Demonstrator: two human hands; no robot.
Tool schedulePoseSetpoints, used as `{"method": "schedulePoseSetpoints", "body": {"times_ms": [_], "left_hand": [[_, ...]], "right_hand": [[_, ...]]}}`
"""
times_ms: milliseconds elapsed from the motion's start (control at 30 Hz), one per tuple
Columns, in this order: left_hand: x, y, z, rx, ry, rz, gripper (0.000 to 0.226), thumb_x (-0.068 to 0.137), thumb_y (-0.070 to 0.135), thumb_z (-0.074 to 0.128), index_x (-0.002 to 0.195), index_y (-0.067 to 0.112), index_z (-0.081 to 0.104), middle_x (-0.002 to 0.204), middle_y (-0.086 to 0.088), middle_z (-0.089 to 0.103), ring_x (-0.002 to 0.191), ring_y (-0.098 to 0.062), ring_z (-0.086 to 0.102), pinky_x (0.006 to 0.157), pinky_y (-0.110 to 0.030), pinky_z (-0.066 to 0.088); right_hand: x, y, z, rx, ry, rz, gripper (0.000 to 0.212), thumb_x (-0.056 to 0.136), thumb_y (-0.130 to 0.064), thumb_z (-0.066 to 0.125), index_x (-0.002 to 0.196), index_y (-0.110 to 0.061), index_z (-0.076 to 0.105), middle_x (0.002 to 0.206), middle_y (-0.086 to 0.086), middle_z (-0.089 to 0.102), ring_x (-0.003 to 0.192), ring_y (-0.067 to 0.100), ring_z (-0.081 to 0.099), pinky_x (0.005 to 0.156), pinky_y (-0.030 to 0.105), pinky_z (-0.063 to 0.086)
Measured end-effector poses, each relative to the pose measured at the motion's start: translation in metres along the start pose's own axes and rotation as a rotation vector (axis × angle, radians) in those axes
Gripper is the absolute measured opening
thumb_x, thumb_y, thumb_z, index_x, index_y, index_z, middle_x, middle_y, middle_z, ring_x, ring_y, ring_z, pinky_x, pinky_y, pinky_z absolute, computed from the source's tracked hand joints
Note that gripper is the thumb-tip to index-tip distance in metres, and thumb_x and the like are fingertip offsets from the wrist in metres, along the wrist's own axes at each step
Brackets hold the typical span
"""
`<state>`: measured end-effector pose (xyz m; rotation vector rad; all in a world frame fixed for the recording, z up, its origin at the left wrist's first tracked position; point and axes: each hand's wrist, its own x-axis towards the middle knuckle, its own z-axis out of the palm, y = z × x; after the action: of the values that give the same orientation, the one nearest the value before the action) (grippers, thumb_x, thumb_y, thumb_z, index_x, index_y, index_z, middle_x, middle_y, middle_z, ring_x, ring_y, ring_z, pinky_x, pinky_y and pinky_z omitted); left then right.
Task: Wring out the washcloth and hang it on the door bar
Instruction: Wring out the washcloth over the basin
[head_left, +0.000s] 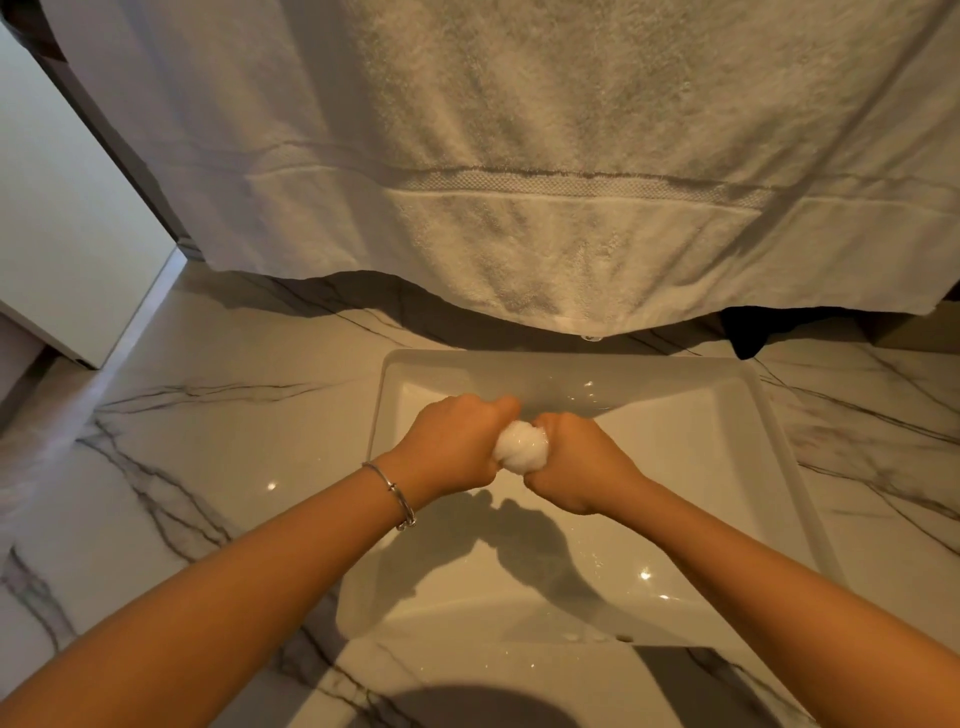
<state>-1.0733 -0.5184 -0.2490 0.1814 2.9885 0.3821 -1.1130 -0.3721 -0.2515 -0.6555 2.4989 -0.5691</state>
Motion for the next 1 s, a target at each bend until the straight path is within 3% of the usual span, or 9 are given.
{"method": "schedulePoseSetpoints", "body": {"times_ms": [133,233,333,400,467,533,667,800,1000], "left_hand": [[0.007,0.002,0.002,0.113,0.045,0.039,0.032,0.076,0.016,0.060,0.105,0.011,0.047,0.092,-0.016,0.067,0.078,-0.037,0.061,0.053,-0.032,0.032],[0.006,0.006,-0.001,0.018,0.052,-0.051,0.031,0.075,0.013,0.058,0.104,0.011,0.048,0.093,-0.016,0.066,0.080,-0.036,0.060,0.054,-0.033,0.036],[-0.001,0.010,-0.009,-0.364,-0.155,-0.046,0.041,0.074,0.019,0.068,0.110,0.017,0.048,0.101,-0.007,0.063,0.090,-0.023,0.062,0.070,-0.037,0.053],[-0.006,0.011,-0.020,-0.745,-0.410,-0.010,0.038,0.077,0.016,0.070,0.107,0.026,0.050,0.096,0.003,0.058,0.084,-0.005,0.059,0.072,-0.020,0.054],[-0.008,0.010,-0.030,-0.948,-0.535,-0.034,0.036,0.077,0.009,0.071,0.108,0.018,0.055,0.094,0.001,0.059,0.084,-0.008,0.058,0.074,-0.021,0.053],[-0.011,0.012,-0.032,-1.036,-0.525,-0.050,0.045,0.072,-0.001,0.073,0.112,0.011,0.055,0.101,-0.006,0.061,0.092,-0.015,0.060,0.080,-0.027,0.054],[-0.017,0.017,-0.025,-1.310,-0.674,-0.051,0.047,0.078,-0.009,0.062,0.118,0.009,0.048,0.097,-0.012,0.070,0.077,-0.017,0.068,0.069,-0.029,0.058],[-0.014,0.017,-0.024,-1.020,-0.455,-0.125,0.029,0.075,0.018,0.070,0.099,0.017,0.054,0.055,0.005,0.062,0.041,-0.009,0.052,0.040,-0.021,0.045],[0.003,0.011,-0.014,-0.296,-0.086,-0.050,0.018,0.072,0.012,0.062,0.087,0.015,0.055,0.089,-0.008,0.068,0.081,-0.028,0.062,0.060,-0.030,0.047]], "right_hand": [[0.000,0.001,-0.002,0.224,-0.078,0.090,0.019,0.064,-0.009,0.065,0.057,-0.019,0.050,0.054,0.000,0.053,0.048,0.017,0.048,0.044,0.022,0.035],[0.001,0.004,-0.015,0.045,-0.051,-0.057,0.023,0.066,-0.013,0.063,0.057,-0.023,0.045,0.056,0.000,0.054,0.055,0.025,0.054,0.047,0.025,0.037],[0.000,0.007,-0.035,-0.389,0.153,-0.248,0.016,0.071,-0.016,0.063,0.084,-0.018,0.054,0.082,0.007,0.068,0.077,0.033,0.061,0.052,0.029,0.037],[-0.003,0.004,-0.048,-0.555,0.246,-0.441,0.026,0.071,-0.006,0.063,0.095,-0.014,0.057,0.097,0.009,0.069,0.093,0.034,0.061,0.056,0.033,0.046],[-0.009,0.000,-0.056,-0.603,0.331,-0.691,0.026,0.069,-0.001,0.067,0.094,-0.008,0.063,0.105,0.012,0.071,0.103,0.037,0.062,0.072,0.044,0.056],[-0.014,-0.007,-0.057,-0.651,0.444,-0.851,0.017,0.073,-0.009,0.067,0.090,-0.009,0.067,0.107,0.011,0.072,0.107,0.038,0.062,0.089,0.055,0.049],[-0.014,-0.015,-0.058,-0.643,0.474,-0.979,0.014,0.078,-0.007,0.065,0.091,-0.004,0.068,0.110,0.017,0.070,0.101,0.042,0.064,0.086,0.057,0.050],[-0.017,-0.007,-0.056,-0.608,0.278,-0.629,0.046,0.075,-0.004,0.064,0.119,-0.009,0.053,0.109,0.018,0.065,0.076,0.041,0.064,0.056,0.037,0.051],[-0.004,-0.005,-0.024,-0.386,0.194,-0.228,0.021,0.075,-0.015,0.058,0.093,-0.017,0.049,0.089,0.012,0.067,0.069,0.033,0.055,0.049,0.027,0.031]]}}
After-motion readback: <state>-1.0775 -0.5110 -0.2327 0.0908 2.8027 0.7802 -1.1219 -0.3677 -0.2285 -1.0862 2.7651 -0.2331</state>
